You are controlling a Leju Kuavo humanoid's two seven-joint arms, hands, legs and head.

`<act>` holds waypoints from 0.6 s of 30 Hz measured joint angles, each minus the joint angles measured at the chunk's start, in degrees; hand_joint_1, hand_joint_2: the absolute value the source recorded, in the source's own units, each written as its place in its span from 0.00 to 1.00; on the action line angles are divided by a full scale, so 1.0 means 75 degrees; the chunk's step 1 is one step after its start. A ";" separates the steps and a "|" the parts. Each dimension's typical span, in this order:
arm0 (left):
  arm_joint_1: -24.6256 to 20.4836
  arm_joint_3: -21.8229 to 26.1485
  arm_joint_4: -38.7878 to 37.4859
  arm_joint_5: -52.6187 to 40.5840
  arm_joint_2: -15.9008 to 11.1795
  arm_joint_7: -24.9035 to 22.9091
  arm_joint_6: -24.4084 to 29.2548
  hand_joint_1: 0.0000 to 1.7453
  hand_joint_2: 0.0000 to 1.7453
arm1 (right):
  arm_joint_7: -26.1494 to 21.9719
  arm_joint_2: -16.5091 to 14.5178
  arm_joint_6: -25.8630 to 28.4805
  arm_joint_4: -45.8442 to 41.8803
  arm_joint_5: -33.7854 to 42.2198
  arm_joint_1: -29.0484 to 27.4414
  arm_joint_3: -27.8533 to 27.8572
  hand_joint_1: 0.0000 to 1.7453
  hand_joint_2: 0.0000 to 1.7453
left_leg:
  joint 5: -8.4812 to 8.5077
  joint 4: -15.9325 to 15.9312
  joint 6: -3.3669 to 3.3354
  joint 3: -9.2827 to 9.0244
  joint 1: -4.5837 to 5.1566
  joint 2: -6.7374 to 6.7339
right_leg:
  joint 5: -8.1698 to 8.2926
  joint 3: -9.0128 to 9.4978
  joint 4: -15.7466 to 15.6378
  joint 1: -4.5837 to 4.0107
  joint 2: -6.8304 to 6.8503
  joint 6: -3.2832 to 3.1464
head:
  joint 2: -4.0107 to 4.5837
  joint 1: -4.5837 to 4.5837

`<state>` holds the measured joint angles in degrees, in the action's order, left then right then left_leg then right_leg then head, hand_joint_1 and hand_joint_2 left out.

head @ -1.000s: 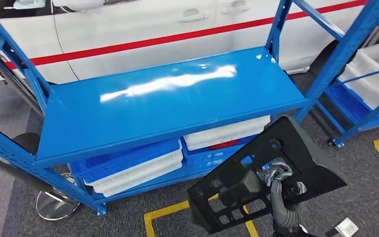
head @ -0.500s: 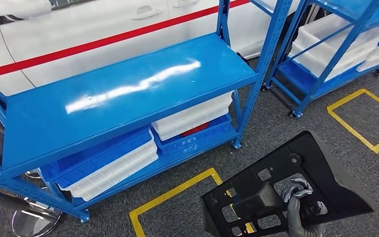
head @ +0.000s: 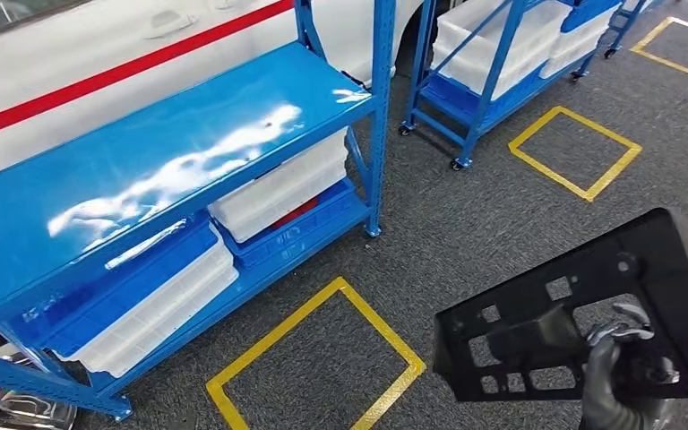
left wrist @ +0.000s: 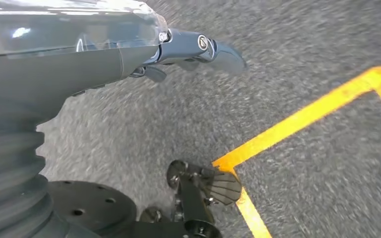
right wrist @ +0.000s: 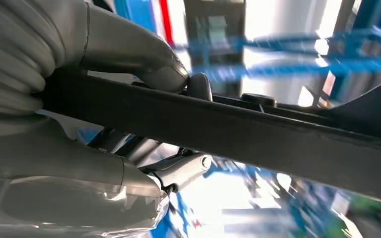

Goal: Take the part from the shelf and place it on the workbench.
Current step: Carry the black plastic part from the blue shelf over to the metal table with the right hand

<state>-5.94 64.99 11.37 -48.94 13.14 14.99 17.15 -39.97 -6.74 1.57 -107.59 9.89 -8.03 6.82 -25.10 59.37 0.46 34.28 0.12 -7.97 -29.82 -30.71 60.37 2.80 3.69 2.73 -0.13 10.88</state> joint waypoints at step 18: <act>-0.0072 0.0015 -0.0006 0.0148 -0.0028 -0.0179 0.0069 0.00 1.00 | 0.1607 0.1926 0.1941 0.1735 -0.2870 0.4162 -0.0100 1.00 1.00 | -0.0455 -0.0593 -0.0620 -0.0976 0.0286 0.1347 | 0.1338 -0.1364 -0.0143 -0.0248 -0.1265 -0.0272 | 0.0001 -0.0001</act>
<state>-6.48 65.10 11.32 -47.83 12.93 13.65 17.67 -27.92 7.71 16.13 -94.58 -11.64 23.18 6.07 -28.52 54.93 -4.19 26.96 2.26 2.14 -19.79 -40.95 59.30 0.94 -5.80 0.69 -0.12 10.87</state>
